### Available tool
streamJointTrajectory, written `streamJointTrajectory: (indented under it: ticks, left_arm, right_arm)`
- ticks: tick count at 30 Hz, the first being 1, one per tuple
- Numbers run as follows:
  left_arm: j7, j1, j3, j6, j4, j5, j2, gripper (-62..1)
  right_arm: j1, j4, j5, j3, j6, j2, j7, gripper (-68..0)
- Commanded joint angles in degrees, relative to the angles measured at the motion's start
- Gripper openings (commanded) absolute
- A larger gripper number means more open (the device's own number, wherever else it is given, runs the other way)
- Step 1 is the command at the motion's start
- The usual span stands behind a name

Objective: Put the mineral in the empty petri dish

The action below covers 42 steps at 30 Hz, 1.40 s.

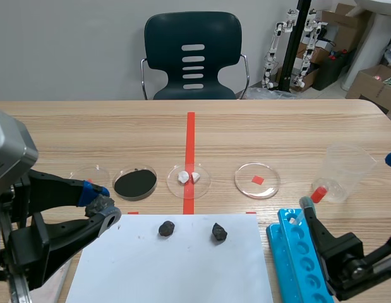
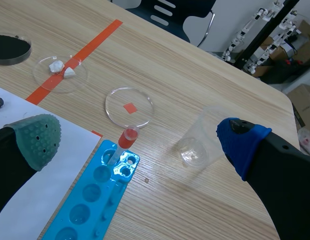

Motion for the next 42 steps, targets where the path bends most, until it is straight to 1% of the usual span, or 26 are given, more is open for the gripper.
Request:
streamJointTrajectory:
  ticks: [1, 27, 28, 31, 33, 35, 42]
  left_arm:
    - [-0.79, -0.15, 0.11, 0.31, 0.5, -0.59, -0.28, -46.8]
    - [0.94, -0.15, 0.11, 0.39, 0.5, -0.59, 0.17, -46.8]
    - [1.75, -0.17, 0.11, 0.68, 0.5, -0.59, 0.17, -46.8]
    - [3.91, -0.17, 0.11, 3.56, 0.35, -0.66, 0.28, -46.8]
    - [4.76, -0.28, 0.11, 5.57, -0.22, -0.72, 1.33, -46.8]
    - [4.72, -0.68, 0.11, 7.43, -1.25, -1.81, 2.8, -46.8]
    - [4.81, -6.08, 0.11, 8.55, -7.82, -6.56, 8.31, -46.8]
  right_arm:
    - [0.09, 1.05, 0.37, 0.15, -0.2, 0.0, 0.66, 0.4]
    - [0.09, 1.05, 0.37, 0.15, -0.2, -0.02, 0.68, 0.4]
    - [0.09, 1.05, 0.37, 0.15, -0.2, -0.02, 0.68, 0.4]
    - [0.09, 1.05, 0.37, 0.15, -0.2, -0.02, 0.66, 0.4]
    - [0.09, 1.05, 0.37, 0.15, -0.2, -0.02, 0.63, 0.4]
    - [0.09, 1.05, 0.37, 0.15, -0.2, -0.02, 0.66, 0.4]
    - [0.09, 1.05, 0.37, 0.15, -0.22, 0.0, 0.66, 0.4]
